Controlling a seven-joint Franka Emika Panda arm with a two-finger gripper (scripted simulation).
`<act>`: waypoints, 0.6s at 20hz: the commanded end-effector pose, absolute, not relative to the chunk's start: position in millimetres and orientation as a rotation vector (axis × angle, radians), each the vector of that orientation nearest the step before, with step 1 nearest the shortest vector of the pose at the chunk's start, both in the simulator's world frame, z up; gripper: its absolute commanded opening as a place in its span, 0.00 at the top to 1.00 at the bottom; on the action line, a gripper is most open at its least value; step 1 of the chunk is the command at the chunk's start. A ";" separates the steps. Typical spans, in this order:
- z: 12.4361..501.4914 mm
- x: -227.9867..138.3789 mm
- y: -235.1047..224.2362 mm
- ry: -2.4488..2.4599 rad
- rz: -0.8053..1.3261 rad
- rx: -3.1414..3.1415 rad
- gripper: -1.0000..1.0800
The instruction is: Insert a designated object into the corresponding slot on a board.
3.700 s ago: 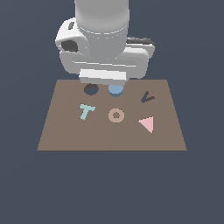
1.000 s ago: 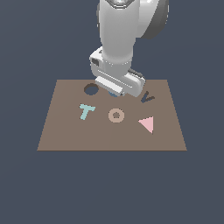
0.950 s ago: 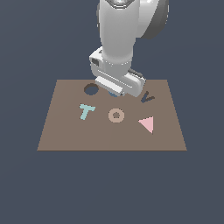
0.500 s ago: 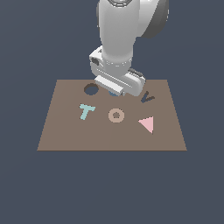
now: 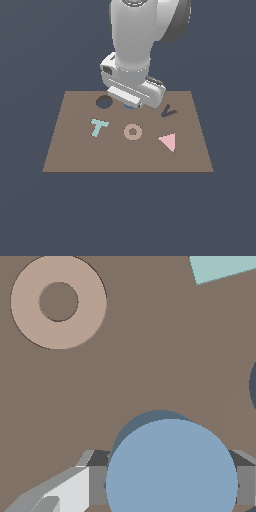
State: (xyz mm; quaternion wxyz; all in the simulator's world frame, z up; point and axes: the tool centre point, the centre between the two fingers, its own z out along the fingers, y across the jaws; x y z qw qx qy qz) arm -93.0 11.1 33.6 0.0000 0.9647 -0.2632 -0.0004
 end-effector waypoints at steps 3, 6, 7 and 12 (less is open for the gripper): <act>34.2 -96.6 6.6 -0.720 0.000 3.058 1.00; 34.6 -99.8 2.5 -0.623 0.000 3.079 1.00; 34.7 -100.9 0.9 -0.587 0.000 3.086 1.00; 35.5 -106.5 -9.0 -0.374 0.000 3.119 1.00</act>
